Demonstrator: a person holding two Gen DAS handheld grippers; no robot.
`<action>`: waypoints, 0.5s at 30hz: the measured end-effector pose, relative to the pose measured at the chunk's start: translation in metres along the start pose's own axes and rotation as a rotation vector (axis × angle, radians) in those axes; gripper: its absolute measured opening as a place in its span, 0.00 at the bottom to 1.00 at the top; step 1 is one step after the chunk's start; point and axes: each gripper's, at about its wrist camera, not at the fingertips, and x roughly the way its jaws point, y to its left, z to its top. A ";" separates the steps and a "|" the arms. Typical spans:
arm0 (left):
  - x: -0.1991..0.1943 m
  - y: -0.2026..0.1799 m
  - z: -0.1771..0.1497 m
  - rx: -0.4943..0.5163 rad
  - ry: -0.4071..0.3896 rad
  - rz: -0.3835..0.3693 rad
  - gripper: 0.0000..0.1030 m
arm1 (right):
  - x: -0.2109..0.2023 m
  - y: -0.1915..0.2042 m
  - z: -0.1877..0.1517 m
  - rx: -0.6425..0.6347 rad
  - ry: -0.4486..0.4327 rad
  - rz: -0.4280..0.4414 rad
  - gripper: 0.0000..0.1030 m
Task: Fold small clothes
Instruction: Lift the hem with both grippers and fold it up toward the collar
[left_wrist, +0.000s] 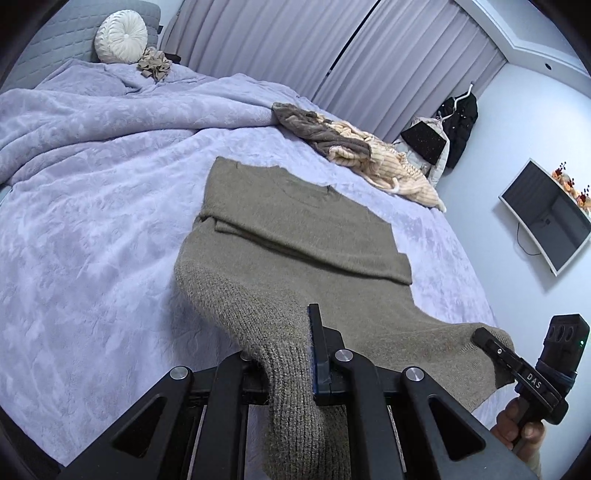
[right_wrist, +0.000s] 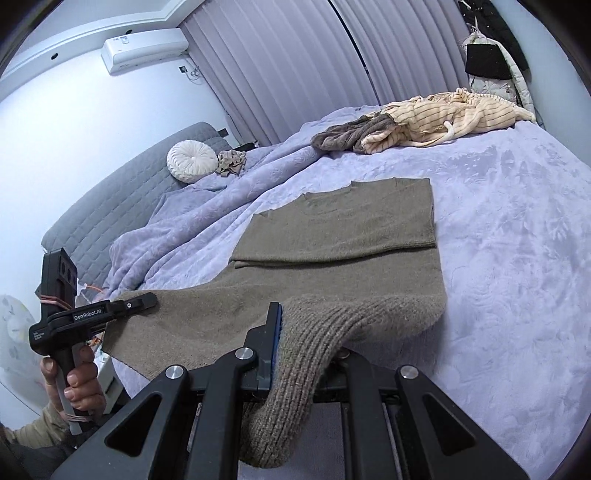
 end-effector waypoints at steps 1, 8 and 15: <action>0.000 -0.002 0.004 0.003 -0.008 0.004 0.11 | 0.000 -0.001 0.004 0.005 -0.005 0.002 0.11; 0.012 -0.009 0.037 0.006 -0.037 0.025 0.11 | 0.008 0.005 0.041 -0.028 -0.002 -0.007 0.11; 0.012 -0.010 0.049 -0.020 -0.039 0.001 0.11 | 0.007 -0.002 0.054 0.005 0.017 0.011 0.11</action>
